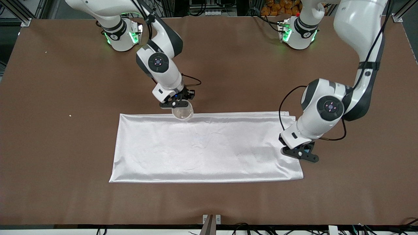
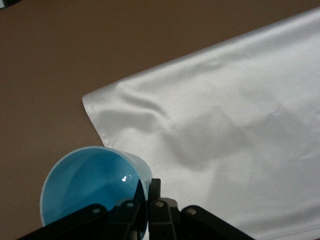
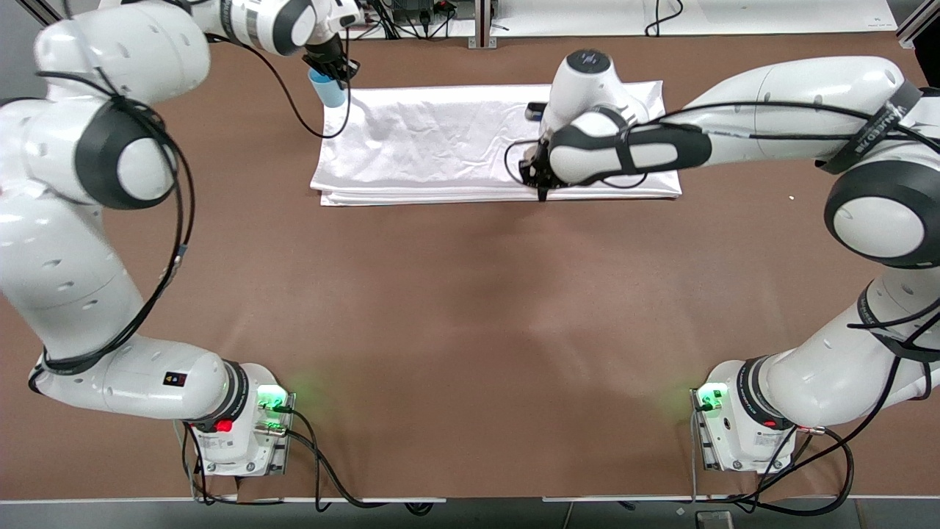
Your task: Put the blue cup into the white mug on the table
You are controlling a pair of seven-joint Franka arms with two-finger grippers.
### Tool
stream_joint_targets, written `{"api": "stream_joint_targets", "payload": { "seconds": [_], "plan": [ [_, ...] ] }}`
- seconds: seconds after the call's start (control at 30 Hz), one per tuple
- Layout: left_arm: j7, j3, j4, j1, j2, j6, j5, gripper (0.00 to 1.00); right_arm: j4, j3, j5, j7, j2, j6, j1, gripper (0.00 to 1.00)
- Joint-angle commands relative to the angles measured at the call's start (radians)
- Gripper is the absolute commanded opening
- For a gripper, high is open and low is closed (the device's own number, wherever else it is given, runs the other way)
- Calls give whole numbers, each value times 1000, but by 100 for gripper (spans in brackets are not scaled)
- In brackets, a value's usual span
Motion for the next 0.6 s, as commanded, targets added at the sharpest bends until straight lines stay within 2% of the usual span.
{"api": "stream_joint_targets", "payload": {
  "seconds": [0.0,0.13,0.37,0.57],
  "plan": [
    [-37,1,-228,4,-220,10,22,0,-79,56,-99,139,-52,6,-12,0],
    [-60,-2,-348,4,-363,9,21,0,-94,106,-152,245,-50,11,-10,0],
    [-91,-10,-546,-6,-610,-6,21,0,-99,175,-176,375,-44,22,-7,0],
    [-100,-31,-572,-9,-756,-160,4,0,-100,200,-228,487,-23,88,5,0]
  ]
}}
